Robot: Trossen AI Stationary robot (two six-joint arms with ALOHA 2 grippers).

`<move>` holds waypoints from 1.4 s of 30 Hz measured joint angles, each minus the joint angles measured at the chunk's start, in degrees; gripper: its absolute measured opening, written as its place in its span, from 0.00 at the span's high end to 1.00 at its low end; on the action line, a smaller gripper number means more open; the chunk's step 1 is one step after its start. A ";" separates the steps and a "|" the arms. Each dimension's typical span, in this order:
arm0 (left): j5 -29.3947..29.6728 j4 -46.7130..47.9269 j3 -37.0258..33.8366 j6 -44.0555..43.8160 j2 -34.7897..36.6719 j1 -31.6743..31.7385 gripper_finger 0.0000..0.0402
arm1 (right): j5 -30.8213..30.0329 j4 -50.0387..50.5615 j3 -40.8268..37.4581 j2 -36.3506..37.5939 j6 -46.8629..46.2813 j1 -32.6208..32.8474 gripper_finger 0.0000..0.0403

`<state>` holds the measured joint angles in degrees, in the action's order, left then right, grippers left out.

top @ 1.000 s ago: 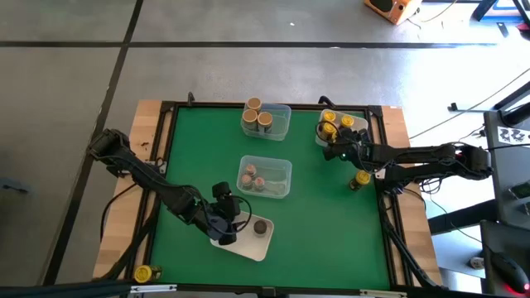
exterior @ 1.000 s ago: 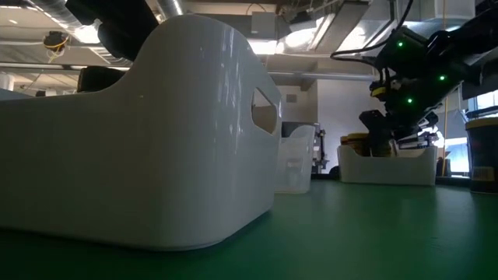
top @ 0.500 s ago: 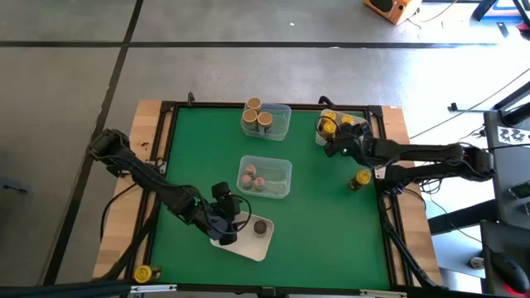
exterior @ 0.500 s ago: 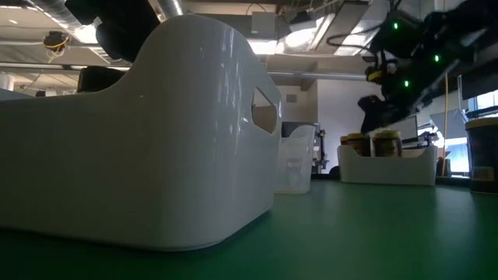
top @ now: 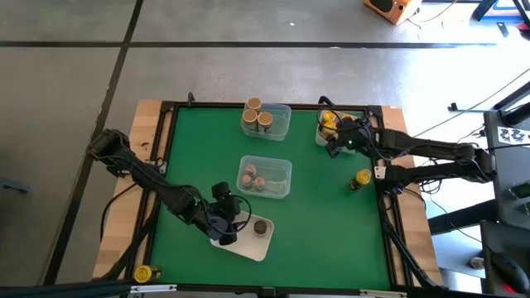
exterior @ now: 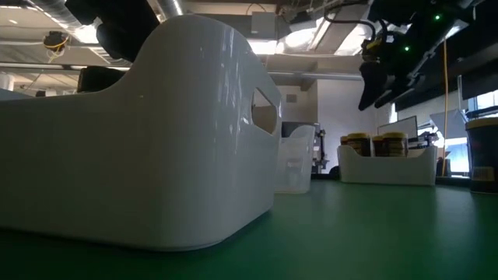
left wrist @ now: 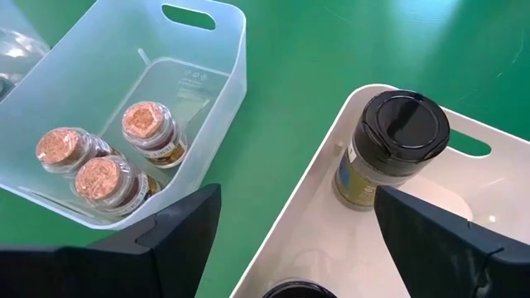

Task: Sort spices by type
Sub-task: Put the yellow seasoning bottle into the top white bin

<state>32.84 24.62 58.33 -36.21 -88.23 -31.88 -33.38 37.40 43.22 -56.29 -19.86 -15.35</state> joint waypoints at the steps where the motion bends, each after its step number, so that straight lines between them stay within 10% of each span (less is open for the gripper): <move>1: 0.00 0.00 0.00 0.00 0.00 0.00 0.21 | 0.00 -0.04 0.40 0.00 0.67 0.00 0.17; 15: 2.19 -0.04 0.00 2.08 0.02 0.63 0.21 | 9.08 0.58 11.60 -0.01 7.95 9.32 0.17; 29: 2.36 -0.02 0.00 0.70 0.00 -1.73 0.21 | 26.53 20.85 11.52 -0.05 -15.50 28.77 0.17; 42: 2.41 -0.02 0.00 1.33 0.01 -1.36 0.21 | 17.67 46.01 11.47 -0.72 -34.95 30.71 0.17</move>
<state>35.25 24.60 58.33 -34.87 -88.22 -33.23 -15.72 83.41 54.70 -57.01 -54.82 15.35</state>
